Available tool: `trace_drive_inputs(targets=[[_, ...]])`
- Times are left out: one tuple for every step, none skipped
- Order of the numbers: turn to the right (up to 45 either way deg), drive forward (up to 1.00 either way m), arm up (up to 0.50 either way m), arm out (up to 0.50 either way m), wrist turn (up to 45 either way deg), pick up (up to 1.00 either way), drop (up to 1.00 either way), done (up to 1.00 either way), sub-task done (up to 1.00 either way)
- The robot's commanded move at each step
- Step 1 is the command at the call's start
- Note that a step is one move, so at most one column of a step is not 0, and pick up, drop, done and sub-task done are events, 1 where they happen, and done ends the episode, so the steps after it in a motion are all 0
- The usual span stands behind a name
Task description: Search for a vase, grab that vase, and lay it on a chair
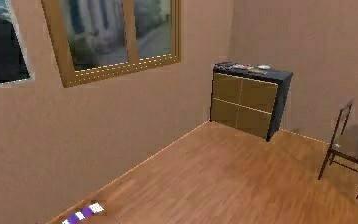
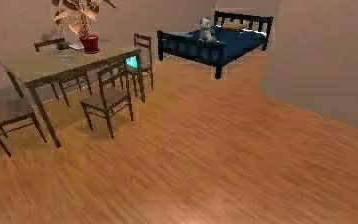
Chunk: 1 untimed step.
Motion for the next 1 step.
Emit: trace_drive_inputs(targets=[[39.0,0.00,0.00,0.00,0.0,0.00,0.00,0.00,0.00]])
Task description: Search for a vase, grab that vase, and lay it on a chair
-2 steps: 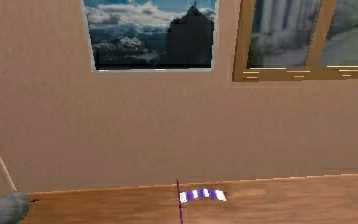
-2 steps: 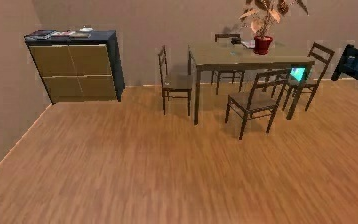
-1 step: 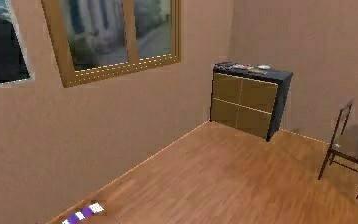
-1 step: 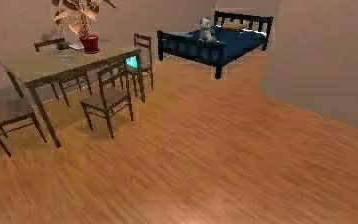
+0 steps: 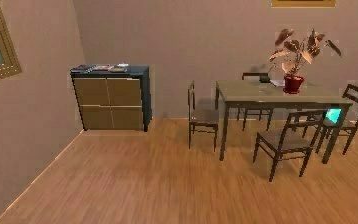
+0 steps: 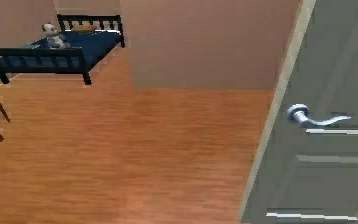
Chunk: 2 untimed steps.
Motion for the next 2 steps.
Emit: trace_drive_inputs(targets=[[0.0,0.75,0.00,0.00,0.0,0.00,0.00,0.00,0.00],[-27.0,0.00,0.00,0.00,0.0,0.00,0.00,0.00,0.00]])
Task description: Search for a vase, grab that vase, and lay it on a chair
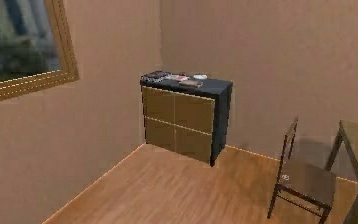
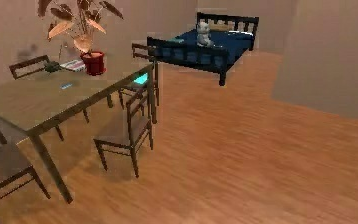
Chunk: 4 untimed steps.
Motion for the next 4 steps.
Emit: trace_drive_inputs(targets=[[0.0,1.00,0.00,0.00,0.0,0.00,0.00,0.00,0.00],[-18.0,0.00,0.00,0.00,0.0,0.00,0.00,0.00,0.00],[0.0,0.05,0.00,0.00,0.0,0.00,0.00,0.00,0.00],[-45.0,0.00,0.00,0.00,0.0,0.00,0.00,0.00,0.00]])
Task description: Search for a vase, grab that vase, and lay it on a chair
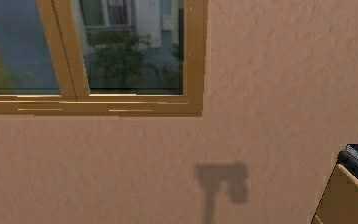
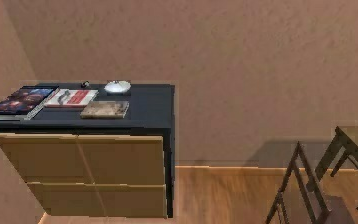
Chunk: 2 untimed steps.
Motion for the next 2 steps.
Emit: trace_drive_inputs(targets=[[-15.0,0.00,0.00,0.00,0.0,0.00,0.00,0.00,0.00],[45.0,0.00,0.00,0.00,0.0,0.00,0.00,0.00,0.00]])
